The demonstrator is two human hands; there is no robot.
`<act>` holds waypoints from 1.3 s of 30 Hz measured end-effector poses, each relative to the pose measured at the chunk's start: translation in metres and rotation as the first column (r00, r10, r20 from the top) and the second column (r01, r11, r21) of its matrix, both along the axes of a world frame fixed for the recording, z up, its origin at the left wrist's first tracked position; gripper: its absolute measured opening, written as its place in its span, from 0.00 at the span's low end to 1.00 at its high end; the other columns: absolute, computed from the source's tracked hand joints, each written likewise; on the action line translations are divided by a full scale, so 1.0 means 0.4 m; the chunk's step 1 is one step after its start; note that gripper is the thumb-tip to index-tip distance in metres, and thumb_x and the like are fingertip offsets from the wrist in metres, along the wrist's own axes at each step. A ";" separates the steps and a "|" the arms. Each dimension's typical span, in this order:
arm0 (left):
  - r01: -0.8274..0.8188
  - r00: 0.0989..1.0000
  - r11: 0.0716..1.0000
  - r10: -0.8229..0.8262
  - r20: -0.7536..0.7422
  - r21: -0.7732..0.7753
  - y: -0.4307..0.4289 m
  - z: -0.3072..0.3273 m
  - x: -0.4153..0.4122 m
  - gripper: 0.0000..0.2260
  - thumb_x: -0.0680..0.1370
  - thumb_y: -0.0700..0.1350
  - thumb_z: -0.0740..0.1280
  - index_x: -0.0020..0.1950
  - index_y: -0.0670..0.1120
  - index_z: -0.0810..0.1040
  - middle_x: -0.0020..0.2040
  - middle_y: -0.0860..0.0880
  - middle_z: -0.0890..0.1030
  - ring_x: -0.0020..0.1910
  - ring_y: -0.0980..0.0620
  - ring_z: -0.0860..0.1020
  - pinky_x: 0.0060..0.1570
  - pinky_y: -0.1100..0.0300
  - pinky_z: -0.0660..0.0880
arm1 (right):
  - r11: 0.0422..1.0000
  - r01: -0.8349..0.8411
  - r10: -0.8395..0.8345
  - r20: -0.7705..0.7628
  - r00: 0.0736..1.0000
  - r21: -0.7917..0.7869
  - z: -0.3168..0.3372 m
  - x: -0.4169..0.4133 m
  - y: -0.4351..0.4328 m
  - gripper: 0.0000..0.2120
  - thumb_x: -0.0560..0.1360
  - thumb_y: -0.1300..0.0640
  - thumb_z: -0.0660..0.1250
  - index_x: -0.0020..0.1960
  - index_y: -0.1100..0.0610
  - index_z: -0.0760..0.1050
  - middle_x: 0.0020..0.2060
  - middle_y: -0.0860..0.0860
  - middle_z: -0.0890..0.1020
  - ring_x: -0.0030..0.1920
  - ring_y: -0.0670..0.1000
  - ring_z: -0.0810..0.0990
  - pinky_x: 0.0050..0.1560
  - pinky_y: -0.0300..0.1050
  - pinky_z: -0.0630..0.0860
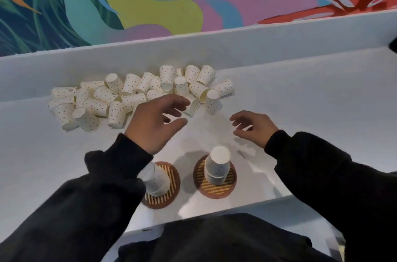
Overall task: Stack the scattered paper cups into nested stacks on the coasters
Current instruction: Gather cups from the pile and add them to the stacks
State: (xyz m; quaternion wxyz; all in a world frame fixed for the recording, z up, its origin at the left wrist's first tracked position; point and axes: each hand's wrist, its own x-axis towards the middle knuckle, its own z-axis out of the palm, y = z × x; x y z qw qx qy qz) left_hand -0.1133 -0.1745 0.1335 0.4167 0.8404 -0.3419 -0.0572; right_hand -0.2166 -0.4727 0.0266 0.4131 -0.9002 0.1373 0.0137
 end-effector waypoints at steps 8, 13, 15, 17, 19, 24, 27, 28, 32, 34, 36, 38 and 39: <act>-0.099 0.990 0.958 0.069 0.121 0.267 0.053 -0.085 0.285 0.13 0.74 0.41 0.75 0.57 0.53 0.82 0.50 0.56 0.84 0.48 0.55 0.82 0.55 0.52 0.80 | 0.995 -0.030 0.034 0.038 0.999 -0.099 0.088 0.250 0.038 0.12 0.73 0.55 0.76 0.56 0.50 0.81 0.49 0.47 0.84 0.49 0.48 0.83 0.54 0.40 0.78; -0.093 0.981 0.872 -0.002 0.192 0.482 0.075 -0.195 0.382 0.19 0.75 0.40 0.72 0.65 0.52 0.79 0.61 0.51 0.81 0.57 0.49 0.79 0.58 0.52 0.76 | 0.987 -0.086 0.073 -0.098 0.993 -0.137 0.056 0.368 0.105 0.20 0.73 0.50 0.76 0.63 0.52 0.78 0.54 0.49 0.82 0.53 0.51 0.82 0.57 0.46 0.79; -0.096 0.981 0.819 -0.017 0.191 0.566 0.082 -0.236 0.411 0.23 0.75 0.38 0.71 0.69 0.51 0.77 0.66 0.49 0.78 0.63 0.47 0.77 0.61 0.53 0.74 | 0.961 -0.150 0.121 -0.135 0.983 -0.233 0.033 0.408 0.140 0.23 0.74 0.49 0.74 0.67 0.53 0.76 0.60 0.51 0.80 0.57 0.53 0.79 0.60 0.49 0.77; -0.099 0.985 0.766 -0.014 0.171 0.635 0.088 -0.275 0.431 0.27 0.75 0.36 0.70 0.72 0.51 0.73 0.70 0.48 0.75 0.67 0.45 0.74 0.64 0.51 0.73 | 0.907 -0.206 0.164 -0.144 0.976 -0.366 0.016 0.443 0.172 0.25 0.76 0.47 0.72 0.70 0.53 0.73 0.65 0.52 0.78 0.62 0.55 0.77 0.63 0.51 0.75; -0.094 0.989 0.716 -0.013 0.149 0.691 0.097 -0.311 0.442 0.31 0.74 0.34 0.69 0.76 0.50 0.69 0.74 0.48 0.71 0.70 0.44 0.71 0.66 0.48 0.72 | 0.866 -0.252 0.202 -0.159 0.966 -0.433 -0.006 0.479 0.199 0.26 0.78 0.46 0.70 0.72 0.54 0.71 0.67 0.53 0.77 0.64 0.56 0.76 0.64 0.51 0.74; -0.141 0.971 0.597 -0.071 0.227 0.790 0.105 -0.378 0.433 0.36 0.74 0.36 0.69 0.81 0.52 0.62 0.81 0.48 0.61 0.79 0.43 0.58 0.72 0.46 0.66 | 0.761 -0.361 0.205 -0.328 0.922 -0.539 -0.058 0.533 0.232 0.24 0.78 0.44 0.68 0.69 0.56 0.70 0.62 0.55 0.78 0.59 0.57 0.78 0.57 0.50 0.75; -0.184 0.948 0.567 -0.112 0.297 0.803 0.099 -0.395 0.432 0.32 0.77 0.41 0.68 0.79 0.54 0.63 0.79 0.47 0.64 0.77 0.42 0.61 0.70 0.46 0.67 | 0.758 -0.360 0.168 -0.371 0.913 -0.543 -0.086 0.526 0.239 0.25 0.77 0.46 0.68 0.71 0.50 0.66 0.60 0.52 0.79 0.57 0.56 0.79 0.55 0.50 0.77; -0.189 0.944 0.555 -0.123 0.305 0.810 0.101 -0.401 0.432 0.32 0.77 0.42 0.68 0.79 0.55 0.63 0.77 0.47 0.67 0.75 0.42 0.64 0.68 0.47 0.68 | 0.767 -0.362 0.160 -0.389 0.907 -0.530 -0.094 0.520 0.239 0.27 0.76 0.46 0.68 0.72 0.48 0.64 0.61 0.52 0.79 0.58 0.56 0.79 0.57 0.51 0.77; -0.153 0.956 0.571 -0.120 0.266 0.807 0.120 -0.432 0.441 0.30 0.75 0.48 0.71 0.76 0.57 0.66 0.67 0.49 0.74 0.66 0.44 0.71 0.63 0.49 0.69 | 0.835 -0.364 0.149 -0.468 0.871 -0.413 -0.110 0.501 0.231 0.37 0.74 0.46 0.74 0.77 0.50 0.62 0.66 0.51 0.77 0.64 0.55 0.77 0.61 0.48 0.75; -0.186 0.976 0.709 0.053 0.211 0.680 0.114 -0.429 0.435 0.32 0.75 0.53 0.72 0.76 0.53 0.67 0.66 0.48 0.76 0.64 0.44 0.74 0.62 0.49 0.72 | 0.884 -0.326 0.150 -0.458 0.876 -0.334 -0.110 0.492 0.220 0.34 0.72 0.46 0.76 0.74 0.52 0.67 0.65 0.51 0.78 0.63 0.55 0.77 0.61 0.46 0.75; -0.343 0.925 0.868 0.378 -0.029 0.360 0.094 -0.404 0.420 0.33 0.73 0.53 0.76 0.74 0.48 0.67 0.61 0.48 0.77 0.59 0.44 0.77 0.59 0.48 0.75 | 0.925 -0.282 0.160 -0.413 0.897 -0.253 -0.112 0.476 0.206 0.30 0.71 0.46 0.78 0.69 0.51 0.73 0.62 0.50 0.80 0.59 0.52 0.77 0.59 0.44 0.74; -0.552 0.729 0.833 0.502 -0.465 0.033 0.077 -0.380 0.410 0.34 0.69 0.54 0.80 0.70 0.48 0.69 0.60 0.50 0.79 0.57 0.46 0.78 0.58 0.48 0.77 | 0.960 -0.230 0.161 -0.351 0.922 -0.162 -0.109 0.456 0.193 0.29 0.69 0.46 0.79 0.66 0.48 0.75 0.60 0.48 0.80 0.59 0.51 0.77 0.60 0.45 0.73; -0.611 0.636 0.787 0.427 -0.643 -0.082 0.070 -0.367 0.402 0.35 0.67 0.55 0.82 0.69 0.49 0.71 0.60 0.50 0.81 0.58 0.47 0.80 0.57 0.47 0.78 | 0.975 -0.198 0.157 -0.316 0.936 -0.101 -0.105 0.448 0.189 0.29 0.68 0.47 0.80 0.66 0.47 0.75 0.61 0.47 0.80 0.60 0.52 0.77 0.61 0.46 0.74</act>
